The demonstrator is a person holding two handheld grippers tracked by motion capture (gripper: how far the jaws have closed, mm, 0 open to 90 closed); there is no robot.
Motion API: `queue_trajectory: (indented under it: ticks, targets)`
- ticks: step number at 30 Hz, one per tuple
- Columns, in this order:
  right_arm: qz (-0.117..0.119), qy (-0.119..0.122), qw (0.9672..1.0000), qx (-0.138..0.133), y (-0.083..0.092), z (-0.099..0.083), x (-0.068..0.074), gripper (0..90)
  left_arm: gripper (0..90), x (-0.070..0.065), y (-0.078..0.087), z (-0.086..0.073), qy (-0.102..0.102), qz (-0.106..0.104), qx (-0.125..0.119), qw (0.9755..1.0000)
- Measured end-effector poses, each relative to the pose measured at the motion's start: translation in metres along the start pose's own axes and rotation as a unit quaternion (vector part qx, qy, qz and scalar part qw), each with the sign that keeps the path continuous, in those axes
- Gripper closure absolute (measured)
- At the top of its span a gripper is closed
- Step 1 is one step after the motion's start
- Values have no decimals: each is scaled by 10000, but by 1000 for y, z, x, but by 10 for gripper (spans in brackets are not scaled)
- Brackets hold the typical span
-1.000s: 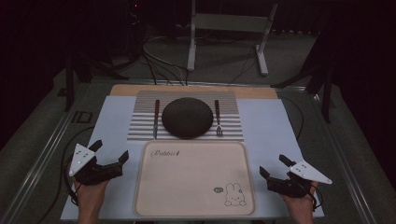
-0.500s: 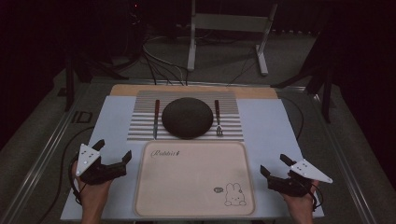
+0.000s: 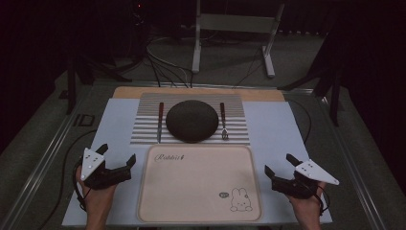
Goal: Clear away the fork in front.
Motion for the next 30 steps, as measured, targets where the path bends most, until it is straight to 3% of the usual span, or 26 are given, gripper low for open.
queue_trajectory:
  ticks: [10,16,20,30]
  targets:
    - [64,149,9999,-43,-6,22,12,110,0,9,4,-2,157,161,-76,9997]
    - [51,115,9999,2,-13,32,14,110,0,13,4,-3,220,211,-74,9995]
    - [57,40,10000,33,-17,38,16,110,0,13,3,-4,213,222,-62,9995]
    - [44,106,9998,174,-29,50,25,110,0,9,-1,-5,158,184,18,9997]
Point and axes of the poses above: each handheld gripper's, and its own axes: y roughly backward along the jaws, z roughly out of its top, x roughly to its left, the point moved 9 cm from there along -y, roughly forward along the jaws, and after that the axes turned 14 degrees about -z, right-handed, at the moved point
